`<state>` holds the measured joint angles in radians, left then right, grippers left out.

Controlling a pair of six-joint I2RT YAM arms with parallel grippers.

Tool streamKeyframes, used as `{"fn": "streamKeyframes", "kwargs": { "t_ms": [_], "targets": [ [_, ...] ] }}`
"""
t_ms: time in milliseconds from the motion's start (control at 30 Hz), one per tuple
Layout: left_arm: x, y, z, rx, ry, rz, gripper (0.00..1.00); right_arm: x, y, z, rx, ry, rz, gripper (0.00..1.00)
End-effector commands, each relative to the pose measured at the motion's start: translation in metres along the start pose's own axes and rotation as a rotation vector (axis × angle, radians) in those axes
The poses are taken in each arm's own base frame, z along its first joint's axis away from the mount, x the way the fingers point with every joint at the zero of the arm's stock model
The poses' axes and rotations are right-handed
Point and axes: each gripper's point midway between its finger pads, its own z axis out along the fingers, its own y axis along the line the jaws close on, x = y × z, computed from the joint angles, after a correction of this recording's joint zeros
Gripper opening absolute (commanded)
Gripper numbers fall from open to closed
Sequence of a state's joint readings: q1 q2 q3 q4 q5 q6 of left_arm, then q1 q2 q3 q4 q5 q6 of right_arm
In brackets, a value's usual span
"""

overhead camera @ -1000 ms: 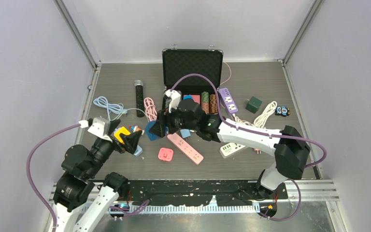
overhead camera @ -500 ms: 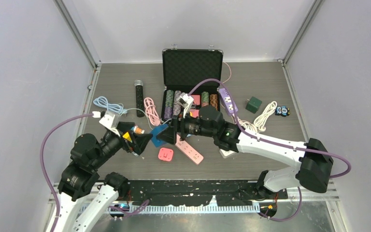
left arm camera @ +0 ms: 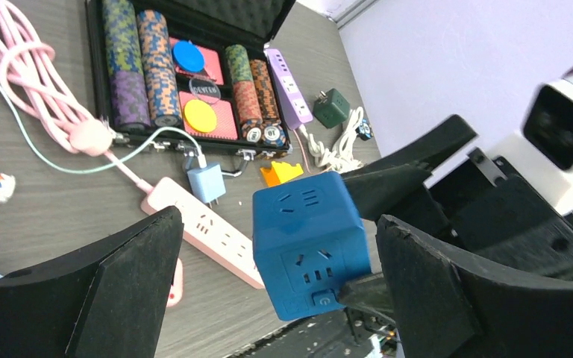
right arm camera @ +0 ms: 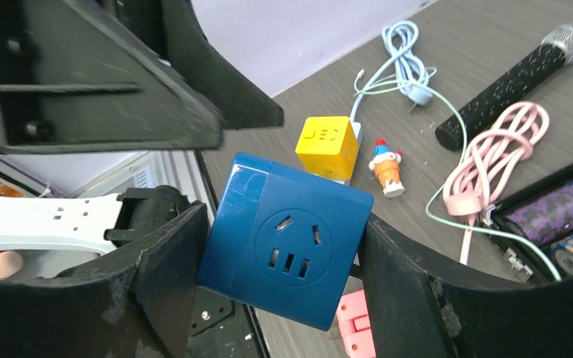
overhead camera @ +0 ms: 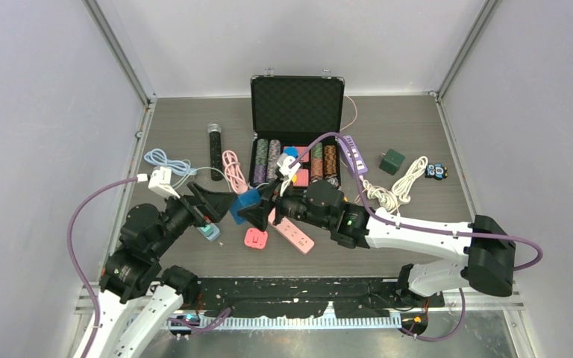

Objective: Insert the plug

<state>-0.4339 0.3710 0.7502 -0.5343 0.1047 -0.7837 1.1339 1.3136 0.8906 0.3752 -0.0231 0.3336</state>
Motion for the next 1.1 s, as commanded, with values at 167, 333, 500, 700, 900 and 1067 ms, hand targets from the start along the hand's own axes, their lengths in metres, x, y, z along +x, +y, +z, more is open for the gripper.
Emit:
{"fn": "streamKeyframes", "kwargs": {
  "t_ms": [167,333,500,700,900,1067],
  "targets": [
    [0.007,-0.006,0.016,0.044,0.017,-0.123,1.00,-0.052,0.011,0.012,0.016,-0.207,-0.132,0.20],
    [0.016,-0.011,0.021,0.088,0.047,-0.156,1.00,-0.047,0.008,0.019,0.027,-0.200,-0.153,0.20],
    [0.024,-0.008,0.024,0.085,0.081,-0.161,0.98,-0.046,0.011,0.022,0.011,-0.200,-0.156,0.20],
    [0.037,-0.007,0.027,0.061,0.170,-0.198,0.80,-0.042,0.017,0.020,-0.031,-0.197,-0.181,0.20],
    [0.044,-0.010,0.029,0.072,0.222,-0.209,0.54,-0.035,0.019,0.020,-0.058,-0.192,-0.197,0.20],
    [0.042,-0.010,0.030,0.072,0.224,-0.151,0.02,-0.026,0.021,0.019,-0.076,-0.145,-0.184,0.51]
  ]
}}
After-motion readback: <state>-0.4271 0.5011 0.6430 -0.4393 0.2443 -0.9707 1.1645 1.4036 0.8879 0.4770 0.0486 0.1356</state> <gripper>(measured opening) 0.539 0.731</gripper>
